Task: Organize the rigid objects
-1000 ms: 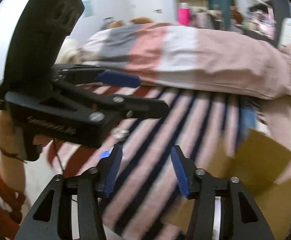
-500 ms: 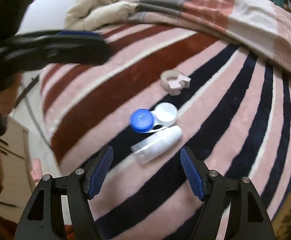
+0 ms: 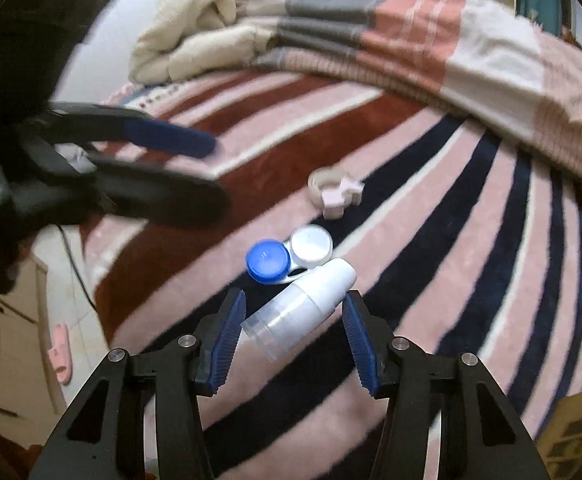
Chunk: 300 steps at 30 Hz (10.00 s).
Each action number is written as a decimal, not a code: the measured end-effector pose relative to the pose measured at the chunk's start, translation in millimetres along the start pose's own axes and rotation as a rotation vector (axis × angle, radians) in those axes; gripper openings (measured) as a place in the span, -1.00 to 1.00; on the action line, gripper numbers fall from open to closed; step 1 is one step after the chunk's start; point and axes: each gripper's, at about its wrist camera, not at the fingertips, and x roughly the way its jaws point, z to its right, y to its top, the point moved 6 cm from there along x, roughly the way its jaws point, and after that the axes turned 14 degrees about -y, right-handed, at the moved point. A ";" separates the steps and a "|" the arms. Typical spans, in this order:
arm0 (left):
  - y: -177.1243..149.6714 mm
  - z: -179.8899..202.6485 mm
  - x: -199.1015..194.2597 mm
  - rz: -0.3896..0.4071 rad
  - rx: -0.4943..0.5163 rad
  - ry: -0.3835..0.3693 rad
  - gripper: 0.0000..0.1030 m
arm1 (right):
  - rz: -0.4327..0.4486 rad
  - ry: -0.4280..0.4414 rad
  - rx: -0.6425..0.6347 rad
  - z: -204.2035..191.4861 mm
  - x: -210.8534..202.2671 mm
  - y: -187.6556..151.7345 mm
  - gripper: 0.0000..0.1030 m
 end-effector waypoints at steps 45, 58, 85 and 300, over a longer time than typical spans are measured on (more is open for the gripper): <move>125.2 205.1 144.9 -0.243 0.289 -0.239 0.23 | -0.047 -0.351 0.296 190.2 -159.8 -67.0 0.51; 94.2 60.2 -19.2 0.055 0.149 0.059 0.45 | 0.132 -0.104 0.173 68.0 -146.5 19.3 0.94; -32.5 -66.4 -35.0 0.051 -0.139 0.093 0.45 | -0.019 -0.055 -0.103 -25.7 57.1 2.9 -0.54; 75.1 107.1 -30.1 0.325 0.066 0.410 0.75 | 0.347 -0.336 0.313 153.5 -211.2 -43.3 0.86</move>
